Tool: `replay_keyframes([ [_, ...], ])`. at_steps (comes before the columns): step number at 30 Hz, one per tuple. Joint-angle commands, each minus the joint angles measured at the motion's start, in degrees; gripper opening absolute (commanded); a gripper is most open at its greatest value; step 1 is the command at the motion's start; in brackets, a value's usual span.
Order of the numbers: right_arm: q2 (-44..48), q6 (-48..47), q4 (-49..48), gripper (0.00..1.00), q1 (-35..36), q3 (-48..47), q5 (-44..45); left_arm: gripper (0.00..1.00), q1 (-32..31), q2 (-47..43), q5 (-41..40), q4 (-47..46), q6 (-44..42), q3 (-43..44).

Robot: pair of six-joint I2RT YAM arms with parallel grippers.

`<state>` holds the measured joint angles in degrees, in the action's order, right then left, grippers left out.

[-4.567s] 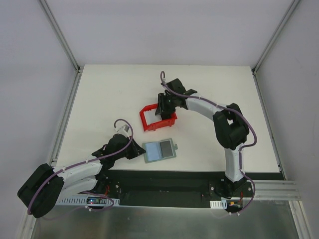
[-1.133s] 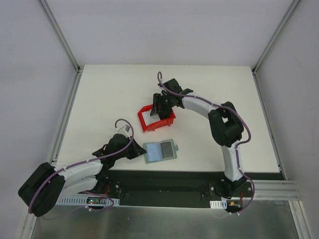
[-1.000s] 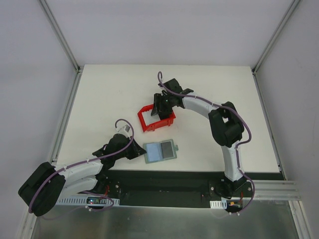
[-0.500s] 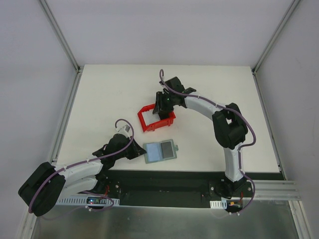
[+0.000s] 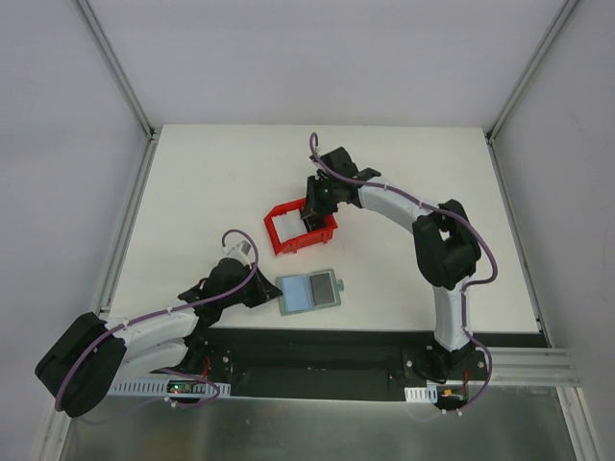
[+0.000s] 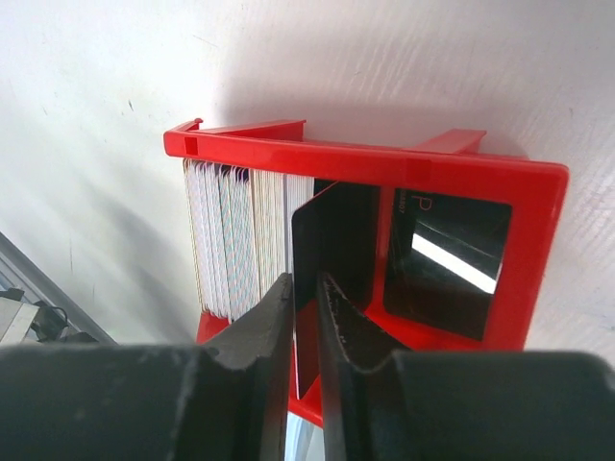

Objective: Put the credit cards into the card holder
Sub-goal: Pick up the credit card from the storage box.

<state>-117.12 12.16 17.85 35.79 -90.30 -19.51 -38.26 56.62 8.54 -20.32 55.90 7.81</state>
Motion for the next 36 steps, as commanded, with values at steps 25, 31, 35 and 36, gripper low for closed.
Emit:
replay_keyframes([
  [25,30.2,-1.5,-2.2,0.00,-2.0,15.5,5.5,0.00,-0.1,-0.7,1.0,-0.6,-1.8,0.4],
  [31,44.2,7.3,-12.6,0.01,-0.7,35.8,1.0,0.00,-0.1,-0.6,0.7,0.5,-2.4,0.7],
  [35,47.6,13.6,-19.4,0.00,1.9,45.1,-0.3,0.00,-0.1,-0.2,0.3,1.4,-2.6,1.1],
  [36,47.6,14.7,-21.2,0.00,2.6,47.5,-0.3,0.00,-0.1,0.0,0.3,1.5,-2.6,1.2],
])
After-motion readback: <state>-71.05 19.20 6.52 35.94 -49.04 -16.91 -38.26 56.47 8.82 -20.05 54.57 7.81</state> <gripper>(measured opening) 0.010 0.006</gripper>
